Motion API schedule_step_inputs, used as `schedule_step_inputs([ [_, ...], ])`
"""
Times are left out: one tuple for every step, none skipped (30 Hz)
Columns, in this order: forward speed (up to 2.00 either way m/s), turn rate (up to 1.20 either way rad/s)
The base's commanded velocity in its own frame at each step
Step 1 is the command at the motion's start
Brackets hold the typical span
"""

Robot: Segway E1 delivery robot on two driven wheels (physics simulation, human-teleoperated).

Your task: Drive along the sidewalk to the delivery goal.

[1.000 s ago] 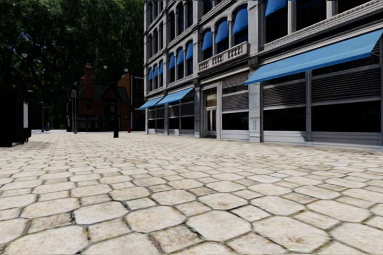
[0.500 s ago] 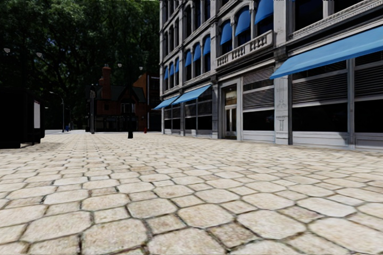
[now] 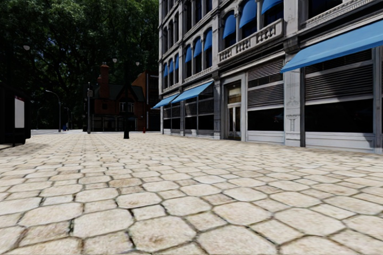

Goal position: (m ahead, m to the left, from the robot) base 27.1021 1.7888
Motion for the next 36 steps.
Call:
schedule_step_inputs([
  [2.00,0.00],
  [2.00,0.00],
  [2.00,0.00],
  [2.00,0.00],
  [2.00,0.00],
  [2.00,0.00],
  [2.00,0.00],
  [1.81,0.00],
  [1.81,0.00],
  [1.73,0.00],
  [1.81,0.00],
  [1.83,0.00],
  [1.83,0.00],
  [1.78,0.00],
  [1.77,0.00],
  [1.77,0.00],
  [1.76,0.00],
  [1.76,0.00],
  [1.76,0.00],
  [1.76,0.00],
  [1.76,0.00],
  [1.76,0.00],
  [1.76,0.00],
  [1.76,0.00],
  [1.76,0.00],
  [1.76,0.00],
  [1.76,0.00],
  [1.76,0.00],
  [1.76,0.00],
  [1.75,0.00],
  [1.75,0.00],
  [1.75,0.00],
  [1.75,0.00],
  [1.74,0.00],
  [1.72,0.00],
  [1.72,0.00],
])
